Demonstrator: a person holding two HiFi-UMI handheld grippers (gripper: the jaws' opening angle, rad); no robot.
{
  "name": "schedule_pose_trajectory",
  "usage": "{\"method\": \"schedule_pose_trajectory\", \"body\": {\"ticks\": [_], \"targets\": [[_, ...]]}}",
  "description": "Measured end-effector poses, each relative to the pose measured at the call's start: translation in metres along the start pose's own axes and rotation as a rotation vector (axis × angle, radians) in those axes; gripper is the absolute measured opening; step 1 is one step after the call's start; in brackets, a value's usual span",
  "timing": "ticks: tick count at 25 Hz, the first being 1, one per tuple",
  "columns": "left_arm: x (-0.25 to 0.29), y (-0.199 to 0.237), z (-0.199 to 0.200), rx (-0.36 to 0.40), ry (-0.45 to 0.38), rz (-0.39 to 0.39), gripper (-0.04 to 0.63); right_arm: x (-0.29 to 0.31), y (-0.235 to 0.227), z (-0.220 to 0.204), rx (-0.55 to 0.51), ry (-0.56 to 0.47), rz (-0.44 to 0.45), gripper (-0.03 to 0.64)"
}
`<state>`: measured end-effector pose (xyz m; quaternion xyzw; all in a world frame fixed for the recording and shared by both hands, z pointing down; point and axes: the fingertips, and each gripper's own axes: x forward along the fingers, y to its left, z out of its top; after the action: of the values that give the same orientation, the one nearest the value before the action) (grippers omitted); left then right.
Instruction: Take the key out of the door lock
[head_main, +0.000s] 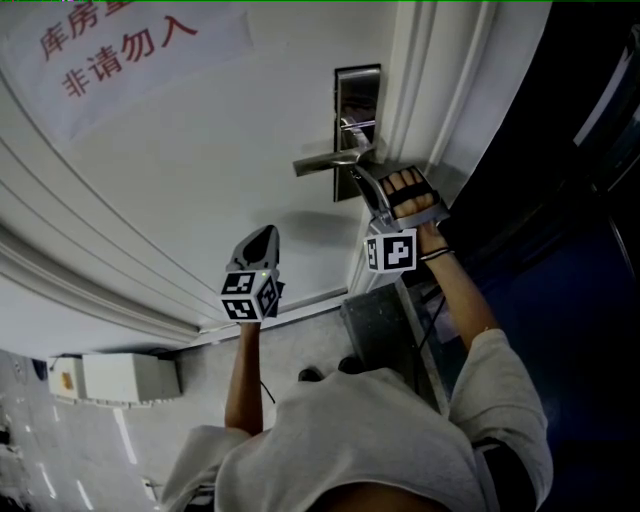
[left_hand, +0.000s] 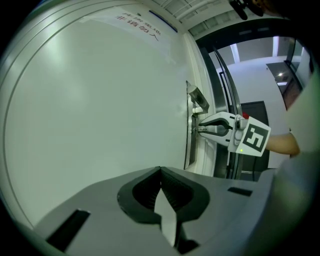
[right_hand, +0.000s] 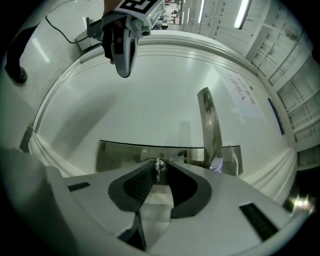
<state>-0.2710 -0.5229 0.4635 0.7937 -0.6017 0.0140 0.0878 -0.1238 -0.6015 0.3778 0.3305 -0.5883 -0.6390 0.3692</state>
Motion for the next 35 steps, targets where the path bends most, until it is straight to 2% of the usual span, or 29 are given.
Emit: {"method": "schedule_pose_trajectory", "body": {"ticks": [9,35], "targets": [[0.003,0.001,-0.003,-0.005,0.005,-0.002,0.018,0.007,0.003,-0.001,-0.035,0.018,-0.013,0.034],[-0.008,-0.005,-0.005,-0.006,0.010,0.001,0.018,0.006,0.003,0.000,0.010,0.039,0.003,0.029]]}}
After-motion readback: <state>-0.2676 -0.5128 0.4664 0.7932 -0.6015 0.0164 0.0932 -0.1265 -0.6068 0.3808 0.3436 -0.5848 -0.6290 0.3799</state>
